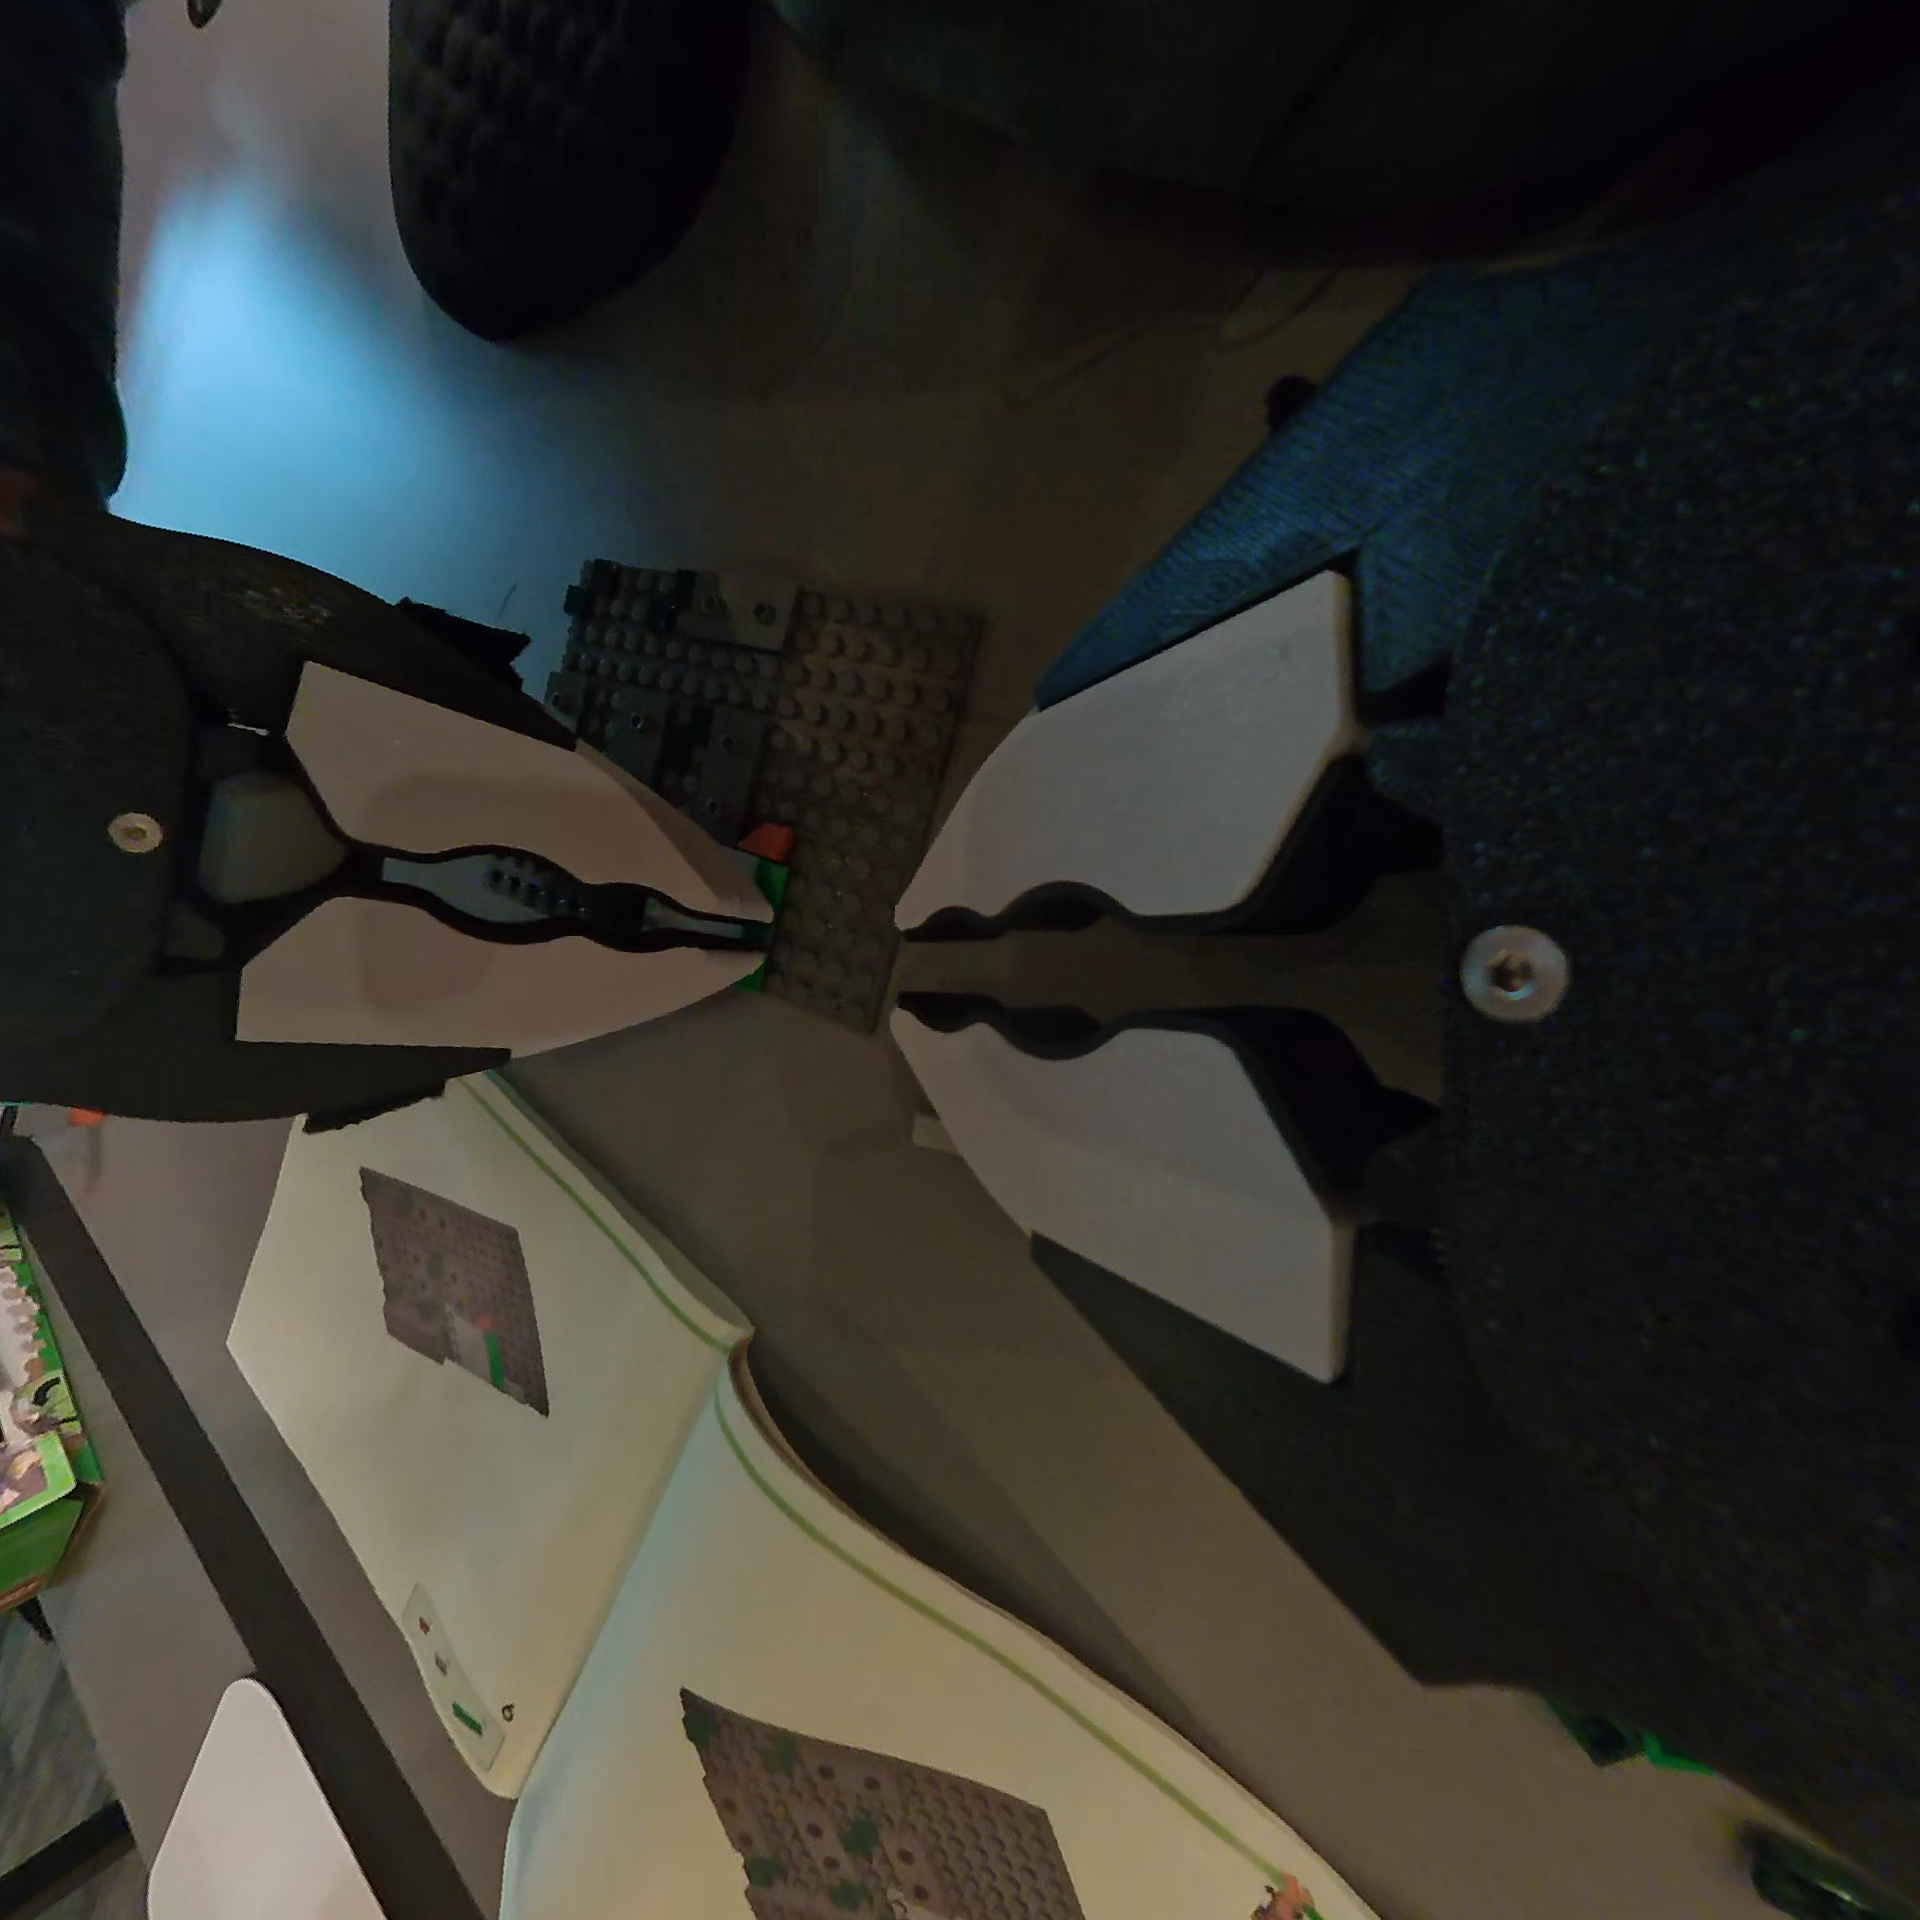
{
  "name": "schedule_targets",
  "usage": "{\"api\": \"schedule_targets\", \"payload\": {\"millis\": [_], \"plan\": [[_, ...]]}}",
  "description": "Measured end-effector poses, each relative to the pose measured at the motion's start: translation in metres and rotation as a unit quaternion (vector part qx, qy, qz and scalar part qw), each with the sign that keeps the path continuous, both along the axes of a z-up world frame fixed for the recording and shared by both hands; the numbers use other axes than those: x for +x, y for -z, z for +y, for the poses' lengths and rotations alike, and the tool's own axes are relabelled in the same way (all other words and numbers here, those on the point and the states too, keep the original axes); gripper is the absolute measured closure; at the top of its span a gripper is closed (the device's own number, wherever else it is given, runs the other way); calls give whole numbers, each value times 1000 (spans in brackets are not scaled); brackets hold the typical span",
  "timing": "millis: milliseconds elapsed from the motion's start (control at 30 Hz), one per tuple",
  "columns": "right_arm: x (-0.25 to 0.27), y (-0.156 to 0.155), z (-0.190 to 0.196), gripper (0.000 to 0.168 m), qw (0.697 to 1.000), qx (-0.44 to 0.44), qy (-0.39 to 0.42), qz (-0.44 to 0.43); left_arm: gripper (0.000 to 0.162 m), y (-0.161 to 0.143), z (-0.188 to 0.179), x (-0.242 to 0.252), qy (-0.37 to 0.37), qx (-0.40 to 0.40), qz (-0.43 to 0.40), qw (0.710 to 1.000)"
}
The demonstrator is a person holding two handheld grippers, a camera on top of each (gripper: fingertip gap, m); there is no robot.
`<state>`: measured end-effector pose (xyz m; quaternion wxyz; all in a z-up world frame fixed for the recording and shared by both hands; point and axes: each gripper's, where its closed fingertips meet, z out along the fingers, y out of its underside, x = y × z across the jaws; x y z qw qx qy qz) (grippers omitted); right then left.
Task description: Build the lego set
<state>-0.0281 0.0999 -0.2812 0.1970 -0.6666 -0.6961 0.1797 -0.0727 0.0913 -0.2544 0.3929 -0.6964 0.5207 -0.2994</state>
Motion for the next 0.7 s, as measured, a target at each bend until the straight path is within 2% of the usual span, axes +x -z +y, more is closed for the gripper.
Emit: {"api": "schedule_targets", "payload": {"millis": [33, 467, 700], "plan": [[0, 0, 0, 165, 1000, 1, 1, 2, 153, 0, 0, 0, -1, 0, 0, 1000], [7, -1, -1, 163, 1000, 6, 13, 10, 153, 0, 0, 0, 0, -1, 0, 1000], [27, -19, 9, 161, 997, 1, 59, 39, 153, 0, 1, 0, -2, -1, 0, 1000]]}}
